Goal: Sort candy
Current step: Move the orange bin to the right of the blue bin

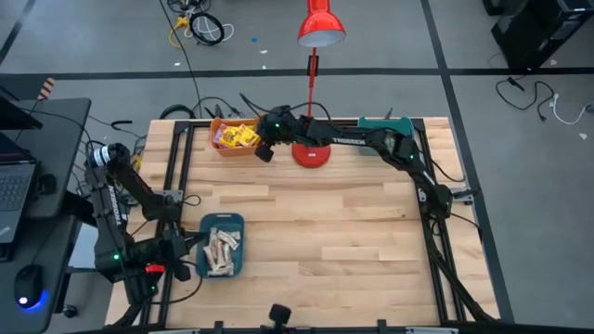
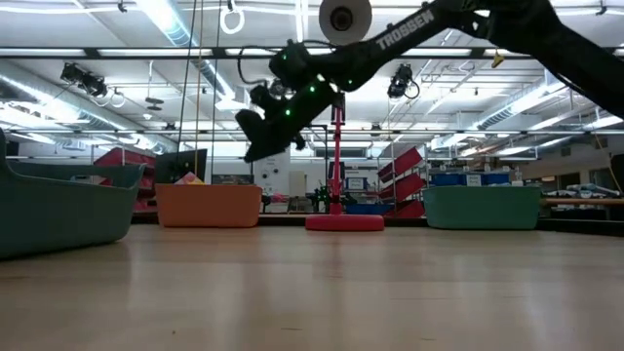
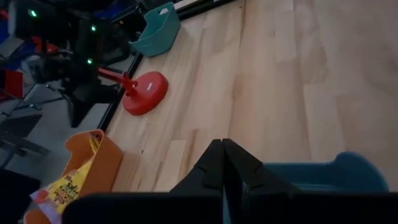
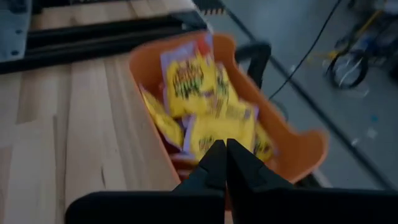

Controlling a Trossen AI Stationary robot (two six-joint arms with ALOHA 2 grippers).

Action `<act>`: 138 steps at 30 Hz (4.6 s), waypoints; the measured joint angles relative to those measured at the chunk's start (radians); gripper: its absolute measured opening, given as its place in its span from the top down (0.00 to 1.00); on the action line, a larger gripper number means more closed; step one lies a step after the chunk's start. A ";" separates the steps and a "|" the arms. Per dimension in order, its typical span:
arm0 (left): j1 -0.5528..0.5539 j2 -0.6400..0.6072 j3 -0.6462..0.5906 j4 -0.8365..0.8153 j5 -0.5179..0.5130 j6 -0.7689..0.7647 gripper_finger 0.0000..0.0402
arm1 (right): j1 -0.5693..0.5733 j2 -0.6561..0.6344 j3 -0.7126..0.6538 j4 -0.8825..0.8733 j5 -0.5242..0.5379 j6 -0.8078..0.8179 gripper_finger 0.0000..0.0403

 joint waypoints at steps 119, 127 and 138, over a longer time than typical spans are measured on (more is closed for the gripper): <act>0.000 -0.002 -0.120 0.007 -0.086 -0.160 1.00 | -0.017 0.195 0.327 -0.424 -0.167 0.282 1.00; 0.000 -0.002 -0.120 0.007 -0.085 -0.158 1.00 | -0.016 0.195 0.327 -0.414 -0.223 0.300 1.00; 0.000 -0.002 -0.120 0.007 -0.084 -0.157 1.00 | 0.025 0.195 0.327 -0.393 -0.223 0.322 1.00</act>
